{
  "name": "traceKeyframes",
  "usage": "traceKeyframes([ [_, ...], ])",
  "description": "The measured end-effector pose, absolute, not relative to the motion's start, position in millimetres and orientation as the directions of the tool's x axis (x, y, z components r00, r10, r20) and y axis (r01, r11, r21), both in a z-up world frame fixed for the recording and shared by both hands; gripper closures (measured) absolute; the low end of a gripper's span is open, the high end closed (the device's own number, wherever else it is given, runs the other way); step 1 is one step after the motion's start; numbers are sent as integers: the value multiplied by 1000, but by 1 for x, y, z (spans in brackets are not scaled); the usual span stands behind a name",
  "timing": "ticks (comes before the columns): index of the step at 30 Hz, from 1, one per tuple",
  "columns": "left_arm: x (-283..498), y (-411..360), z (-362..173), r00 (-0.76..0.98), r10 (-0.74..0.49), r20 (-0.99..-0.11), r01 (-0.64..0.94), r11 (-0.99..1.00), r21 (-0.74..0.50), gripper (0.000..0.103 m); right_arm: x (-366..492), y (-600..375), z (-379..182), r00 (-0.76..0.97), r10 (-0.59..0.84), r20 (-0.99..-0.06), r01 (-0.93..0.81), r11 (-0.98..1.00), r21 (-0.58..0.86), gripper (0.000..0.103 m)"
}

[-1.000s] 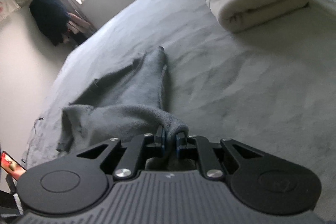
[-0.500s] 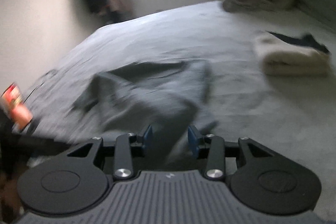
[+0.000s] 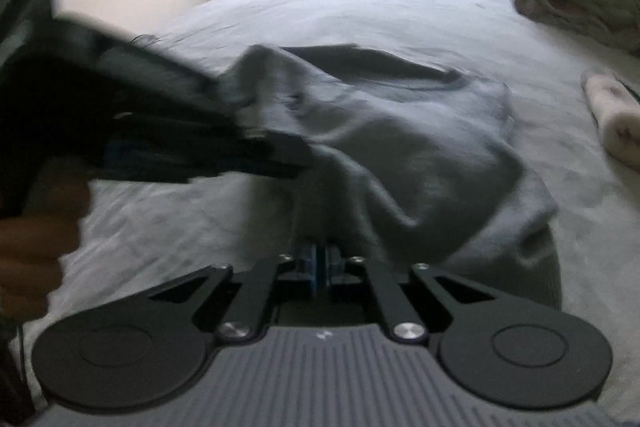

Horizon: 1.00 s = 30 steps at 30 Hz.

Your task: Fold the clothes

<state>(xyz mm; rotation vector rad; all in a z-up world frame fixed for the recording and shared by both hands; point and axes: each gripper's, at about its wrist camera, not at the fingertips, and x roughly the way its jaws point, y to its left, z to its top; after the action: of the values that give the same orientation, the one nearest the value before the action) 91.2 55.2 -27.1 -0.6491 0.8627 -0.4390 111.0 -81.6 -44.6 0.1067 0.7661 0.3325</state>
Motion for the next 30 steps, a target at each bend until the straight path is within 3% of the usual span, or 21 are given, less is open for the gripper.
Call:
traceKeyframes([
  [2,89,63,-27,598,-570,-563,71,738,-671,61,114,-101,-41,666,382,-641,-216,921,324,101],
  [3,88,69,-27,605,-559,-567,54,740,-671,56,114,-111,-38,666,414,-621,-200,900,386,101],
  [6,88,83,-29,606,-553,-571,28,733,-680,48,112,-141,-29,666,510,-544,-158,810,565,101],
  [11,86,97,-45,572,-573,-587,-42,695,-718,45,104,-171,-16,677,614,-407,-140,650,747,102],
  [16,84,94,-60,536,-615,-579,-81,645,-760,46,102,-170,-10,721,496,-484,-85,757,648,100],
  [17,84,91,-62,527,-625,-576,-78,640,-765,47,102,-168,-11,717,492,-494,-86,765,638,92],
  [18,85,87,-64,517,-629,-580,-74,642,-763,47,102,-165,-12,710,494,-502,-93,772,628,89],
  [22,86,74,-68,495,-628,-601,-57,667,-743,47,100,-141,-16,661,521,-540,-182,809,559,88],
  [23,86,73,-67,496,-627,-601,-54,669,-742,48,98,-135,-17,646,527,-552,-212,819,534,80],
  [24,86,71,-67,497,-626,-601,-50,671,-740,48,96,-126,-18,632,528,-567,-243,830,503,60],
  [25,87,72,-66,497,-628,-599,-51,668,-743,49,93,-117,-19,621,524,-583,-273,842,466,53],
  [30,89,74,-63,506,-637,-581,-50,651,-757,50,85,-76,-35,595,426,-682,-378,897,231,52],
])
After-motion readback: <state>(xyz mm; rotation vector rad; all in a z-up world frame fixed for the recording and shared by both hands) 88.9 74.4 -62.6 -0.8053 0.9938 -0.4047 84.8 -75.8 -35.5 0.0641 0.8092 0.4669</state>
